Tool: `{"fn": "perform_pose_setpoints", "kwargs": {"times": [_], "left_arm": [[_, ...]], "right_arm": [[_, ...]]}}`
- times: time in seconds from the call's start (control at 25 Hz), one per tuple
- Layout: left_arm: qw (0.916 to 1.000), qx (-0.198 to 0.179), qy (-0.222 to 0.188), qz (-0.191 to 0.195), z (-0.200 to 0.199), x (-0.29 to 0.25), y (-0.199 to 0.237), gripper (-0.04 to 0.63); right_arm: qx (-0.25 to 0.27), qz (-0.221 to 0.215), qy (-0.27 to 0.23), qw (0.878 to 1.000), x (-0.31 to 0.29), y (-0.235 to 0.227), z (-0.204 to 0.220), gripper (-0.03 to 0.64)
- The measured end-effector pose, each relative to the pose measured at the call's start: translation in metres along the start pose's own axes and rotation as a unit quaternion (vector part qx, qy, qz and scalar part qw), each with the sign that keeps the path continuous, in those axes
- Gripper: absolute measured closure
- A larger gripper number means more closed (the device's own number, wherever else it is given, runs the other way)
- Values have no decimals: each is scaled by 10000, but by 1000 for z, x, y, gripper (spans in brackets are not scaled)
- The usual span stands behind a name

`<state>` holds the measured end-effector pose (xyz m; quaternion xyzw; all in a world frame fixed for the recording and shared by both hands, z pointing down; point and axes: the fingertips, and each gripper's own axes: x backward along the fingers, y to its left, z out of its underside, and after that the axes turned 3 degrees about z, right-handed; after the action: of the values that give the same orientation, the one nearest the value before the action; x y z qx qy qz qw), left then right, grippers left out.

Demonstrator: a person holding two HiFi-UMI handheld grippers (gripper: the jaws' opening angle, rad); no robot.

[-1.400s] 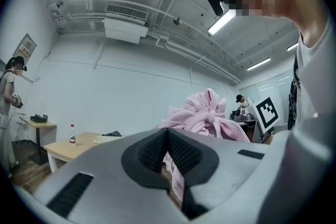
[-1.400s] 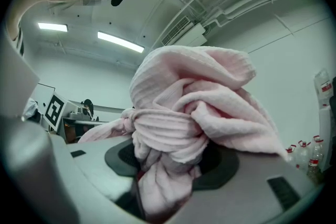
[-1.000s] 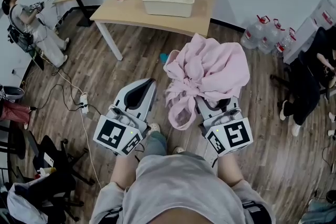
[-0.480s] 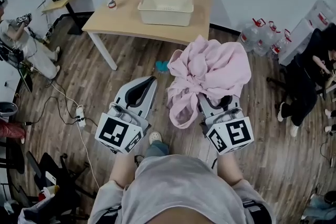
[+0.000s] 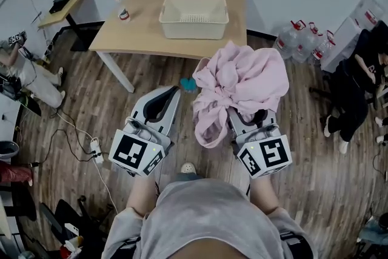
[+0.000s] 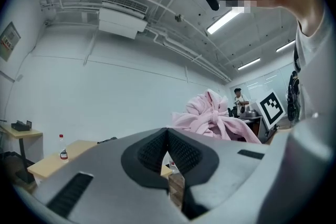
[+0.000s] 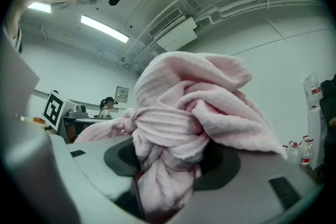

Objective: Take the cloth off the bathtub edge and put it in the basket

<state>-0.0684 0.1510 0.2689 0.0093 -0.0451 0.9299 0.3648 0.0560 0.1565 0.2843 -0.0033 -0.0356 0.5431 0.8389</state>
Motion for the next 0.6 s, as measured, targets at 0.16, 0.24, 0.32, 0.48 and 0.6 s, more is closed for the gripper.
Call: {"fn": "perform_pose_setpoints", "kwargs": {"times": [0.16, 0.24, 0.32, 0.48, 0.6], "left_arm": [[9999, -4, -23, 139, 3, -4, 29, 591], [9998, -9, -21, 205, 5, -6, 40, 591], [9997, -14, -14, 253, 8, -7, 52, 591], [9995, 9, -17, 301, 14, -11, 72, 591], [9992, 70, 9, 381, 18, -20, 78, 591]], "right_arm": [[0, 132, -30, 9999, -27, 7, 3, 365], [-14, 207, -65, 9998, -38, 9, 3, 365], [-37, 274, -103, 9996, -47, 11, 5, 365], [-91, 319, -129, 9994, -63, 15, 7, 365], [-42, 363, -59, 9993, -71, 13, 9, 365]]}}
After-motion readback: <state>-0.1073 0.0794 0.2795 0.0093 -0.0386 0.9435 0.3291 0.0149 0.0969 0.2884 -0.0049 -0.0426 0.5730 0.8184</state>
